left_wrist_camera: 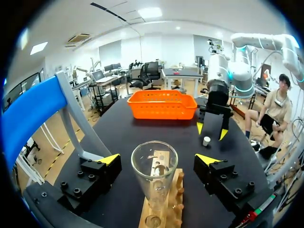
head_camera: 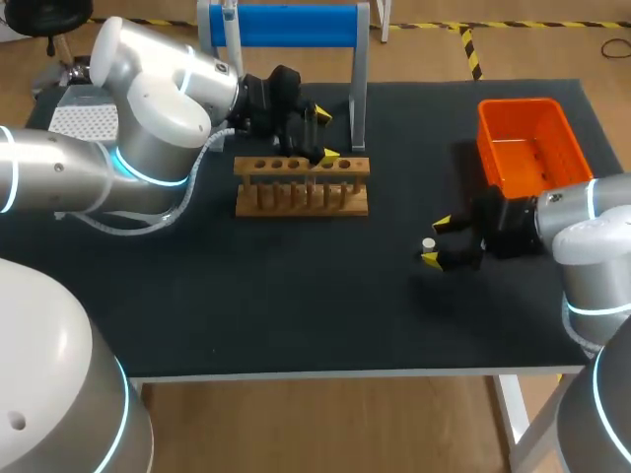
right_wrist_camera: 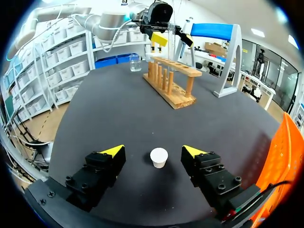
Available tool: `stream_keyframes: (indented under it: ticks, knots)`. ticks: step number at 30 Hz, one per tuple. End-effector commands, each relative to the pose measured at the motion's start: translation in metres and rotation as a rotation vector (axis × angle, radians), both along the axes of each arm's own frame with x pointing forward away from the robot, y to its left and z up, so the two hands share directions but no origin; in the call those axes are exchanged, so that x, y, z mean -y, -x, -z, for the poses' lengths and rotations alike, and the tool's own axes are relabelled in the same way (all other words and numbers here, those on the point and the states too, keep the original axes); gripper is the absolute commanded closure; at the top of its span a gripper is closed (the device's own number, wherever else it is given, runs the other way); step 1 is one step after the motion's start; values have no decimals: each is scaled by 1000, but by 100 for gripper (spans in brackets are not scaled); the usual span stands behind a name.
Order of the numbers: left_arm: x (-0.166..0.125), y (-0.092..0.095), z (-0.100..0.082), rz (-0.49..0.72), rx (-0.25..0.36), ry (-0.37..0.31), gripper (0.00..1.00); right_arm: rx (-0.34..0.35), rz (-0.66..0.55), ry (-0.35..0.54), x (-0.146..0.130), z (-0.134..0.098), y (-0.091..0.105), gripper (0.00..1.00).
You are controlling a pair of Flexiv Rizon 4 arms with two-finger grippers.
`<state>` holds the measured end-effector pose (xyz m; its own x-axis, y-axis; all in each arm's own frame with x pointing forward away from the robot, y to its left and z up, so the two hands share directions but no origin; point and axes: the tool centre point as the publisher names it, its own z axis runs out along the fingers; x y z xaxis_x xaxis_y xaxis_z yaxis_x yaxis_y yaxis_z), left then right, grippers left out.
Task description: Invert the test tube, pick up the pipette, mount the tip to pipette, aspirate from beaker and dispense into the tube, eject the tip, return the pipette, and cap with the stopper.
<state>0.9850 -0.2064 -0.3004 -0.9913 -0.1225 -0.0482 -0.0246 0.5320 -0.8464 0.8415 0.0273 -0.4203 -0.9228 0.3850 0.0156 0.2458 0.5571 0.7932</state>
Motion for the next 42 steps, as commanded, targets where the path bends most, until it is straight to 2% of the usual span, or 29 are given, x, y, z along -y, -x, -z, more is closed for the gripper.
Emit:
stream_keyframes:
  ticks: [1, 13, 15, 20, 24, 29, 42]
  knots:
    - [0, 0, 0, 2, -2, -3, 0, -10, -4, 8, -3, 3, -4, 27]
    - [0, 0, 0, 2, -2, -3, 0, -20, -2, 22, -4, 6, -6, 33]
    - [0, 0, 0, 2, -2, -3, 0, -20, -2, 25, -5, 6, -6, 38]
    - [0, 0, 0, 2, -2, -3, 0, -21, 0, 30, -5, 6, -6, 42]
    - [0, 0, 0, 2, -2, -3, 0, -22, -1, 34, -5, 6, -6, 51]
    - [0, 0, 0, 2, -2, -3, 0, -24, -2, 39, -6, 6, -6, 55]
    - [0, 0, 0, 2, -2, -3, 0, -31, 3, 46, -5, 8, -6, 57]
